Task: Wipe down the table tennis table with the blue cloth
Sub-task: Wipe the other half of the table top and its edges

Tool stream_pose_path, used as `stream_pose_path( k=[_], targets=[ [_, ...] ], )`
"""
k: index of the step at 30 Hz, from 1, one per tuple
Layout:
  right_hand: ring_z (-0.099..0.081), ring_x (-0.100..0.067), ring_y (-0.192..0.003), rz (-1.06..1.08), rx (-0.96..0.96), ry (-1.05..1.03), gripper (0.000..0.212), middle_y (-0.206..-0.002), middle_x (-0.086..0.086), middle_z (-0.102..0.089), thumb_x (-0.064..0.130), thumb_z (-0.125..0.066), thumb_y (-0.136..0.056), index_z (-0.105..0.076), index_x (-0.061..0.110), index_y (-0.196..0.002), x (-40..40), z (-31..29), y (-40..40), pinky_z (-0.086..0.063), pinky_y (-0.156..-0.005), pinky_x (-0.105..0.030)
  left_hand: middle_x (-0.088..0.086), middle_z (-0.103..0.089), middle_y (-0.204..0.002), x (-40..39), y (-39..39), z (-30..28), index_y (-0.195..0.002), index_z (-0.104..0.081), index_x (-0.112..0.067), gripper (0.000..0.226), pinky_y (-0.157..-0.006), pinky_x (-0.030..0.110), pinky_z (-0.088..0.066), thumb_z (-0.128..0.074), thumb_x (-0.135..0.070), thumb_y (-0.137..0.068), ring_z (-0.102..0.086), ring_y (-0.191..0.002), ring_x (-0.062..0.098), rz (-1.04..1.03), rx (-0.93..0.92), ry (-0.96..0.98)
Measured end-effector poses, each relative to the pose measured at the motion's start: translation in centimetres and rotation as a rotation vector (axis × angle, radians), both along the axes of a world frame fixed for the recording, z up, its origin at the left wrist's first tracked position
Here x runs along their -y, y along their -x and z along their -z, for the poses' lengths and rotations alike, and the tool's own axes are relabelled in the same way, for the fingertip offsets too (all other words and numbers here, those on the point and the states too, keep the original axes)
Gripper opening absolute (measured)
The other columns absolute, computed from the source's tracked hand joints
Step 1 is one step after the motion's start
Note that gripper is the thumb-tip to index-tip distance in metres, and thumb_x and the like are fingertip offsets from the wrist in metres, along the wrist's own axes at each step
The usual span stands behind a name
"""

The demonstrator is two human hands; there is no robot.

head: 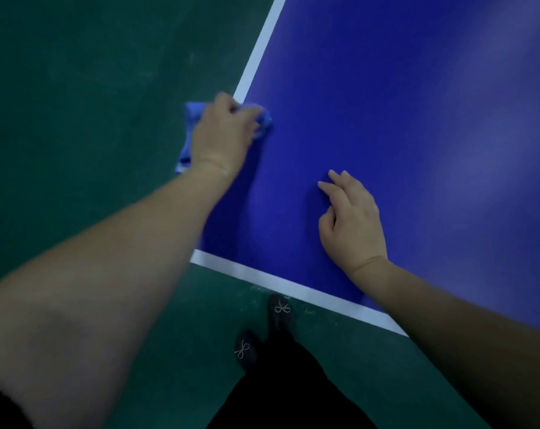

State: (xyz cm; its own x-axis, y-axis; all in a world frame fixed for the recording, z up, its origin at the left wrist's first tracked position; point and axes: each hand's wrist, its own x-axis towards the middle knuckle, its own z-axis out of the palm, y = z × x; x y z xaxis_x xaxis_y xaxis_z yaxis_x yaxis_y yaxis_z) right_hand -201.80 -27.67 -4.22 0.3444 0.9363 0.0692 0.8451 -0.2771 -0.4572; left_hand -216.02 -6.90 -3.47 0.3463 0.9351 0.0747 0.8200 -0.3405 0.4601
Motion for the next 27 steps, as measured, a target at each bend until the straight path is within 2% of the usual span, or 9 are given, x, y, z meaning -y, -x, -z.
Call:
stream_pose_path(
  k=[4,7,10,13,17,19,21,25,27],
  targets=[
    [-0.038,-0.027,-0.136,0.005,-0.019,0.013,0.042,-0.140,-0.008,-0.051,0.002,-0.050,-0.086,-0.059,0.008,-0.126,-0.2,-0.4,0.2,-0.032,-0.113,-0.045,0.003,-0.062,-0.124,-3.7,4.6,-0.5,-0.124,-0.067,-0.027,0.031,-0.095,0.026,-0.047,-0.057,-0.026,-0.095,-0.062,-0.107,0.017,-0.181,0.113,0.100],
    [-0.041,-0.023,-0.130,0.066,-0.080,0.019,0.039,-0.135,-0.006,-0.051,0.002,-0.053,-0.085,-0.062,0.010,-0.122,-1.9,-1.1,0.5,-0.036,-0.108,-0.045,-0.004,-0.055,-0.109,2.5,6.3,-0.8,-0.120,-0.067,-0.034,0.028,-0.077,0.011,-0.040,-0.059,-0.029,-0.094,-0.053,-0.089,0.005,-0.132,0.163,0.053],
    [-0.034,-0.019,-0.134,0.099,-0.133,0.047,0.041,-0.143,-0.003,-0.041,0.007,-0.052,-0.087,-0.057,0.014,-0.127,-5.0,-1.7,1.5,-0.032,-0.111,-0.041,0.006,-0.056,-0.104,8.2,6.2,-0.9,-0.114,-0.070,-0.027,0.025,-0.062,0.031,-0.044,-0.065,-0.022,-0.090,-0.054,-0.086,0.023,0.092,0.081,0.000],
    [-0.029,-0.021,-0.139,0.093,-0.114,0.075,0.043,-0.151,-0.004,-0.033,0.011,-0.052,-0.089,-0.052,0.015,-0.132,-9.2,-1.7,2.8,-0.029,-0.113,-0.041,0.010,-0.058,-0.105,4.4,5.1,0.1,-0.117,-0.069,-0.021,0.027,-0.059,0.040,-0.046,-0.063,-0.023,-0.091,-0.054,-0.090,0.033,0.183,0.012,-0.029],
    [-0.022,-0.020,-0.143,0.165,-0.093,0.079,0.045,-0.155,-0.002,-0.026,0.018,-0.051,-0.093,-0.046,0.018,-0.138,-14.8,-1.3,4.9,-0.024,-0.116,-0.041,-0.017,-0.060,-0.109,-5.8,3.6,0.9,-0.122,-0.067,-0.019,0.028,-0.075,0.003,-0.040,-0.059,-0.020,-0.094,-0.057,-0.096,0.006,-0.022,0.441,0.413],
    [-0.019,-0.021,-0.145,0.224,-0.079,0.084,0.047,-0.157,-0.003,-0.023,0.024,-0.049,-0.095,-0.042,0.020,-0.141,-17.1,-0.8,6.2,-0.020,-0.118,-0.043,-0.005,-0.068,-0.115,-9.4,4.9,1.3,-0.123,-0.067,-0.015,0.029,-0.083,0.010,-0.047,-0.061,-0.018,-0.094,-0.063,-0.096,0.003,-0.140,0.614,0.565],
    [-0.013,-0.021,-0.147,0.293,-0.023,0.110,0.049,-0.159,-0.003,-0.020,0.033,-0.046,-0.097,-0.038,0.022,-0.144,-18.8,-0.4,7.4,-0.012,-0.120,-0.044,-0.002,-0.070,-0.108,-9.6,7.3,1.7,-0.119,-0.068,-0.013,0.027,-0.074,0.010,-0.049,-0.062,-0.018,-0.094,-0.063,-0.078,-0.009,-0.202,0.712,0.650],
    [-0.009,-0.020,-0.148,0.349,0.130,0.161,0.055,-0.160,0.000,-0.018,0.047,-0.037,-0.097,-0.033,0.027,-0.147,-19.7,0.4,8.8,-0.007,-0.120,-0.045,-0.016,-0.070,-0.087,-2.7,11.2,3.1,-0.112,-0.069,-0.014,0.021,-0.065,0.005,-0.045,-0.061,-0.010,-0.094,-0.062,-0.069,-0.013,-0.248,0.864,0.906],
    [-0.011,-0.019,-0.148,0.365,0.136,0.157,0.055,-0.159,0.001,-0.021,0.048,-0.037,-0.096,-0.034,0.027,-0.146,-19.8,0.5,8.9,-0.009,-0.120,-0.045,-0.025,-0.070,-0.086,1.6,12.2,3.2,-0.104,-0.068,-0.031,0.024,-0.069,0.005,-0.047,-0.059,-0.010,-0.095,-0.063,-0.077,-0.015,-0.246,0.850,0.983]
  ],
)
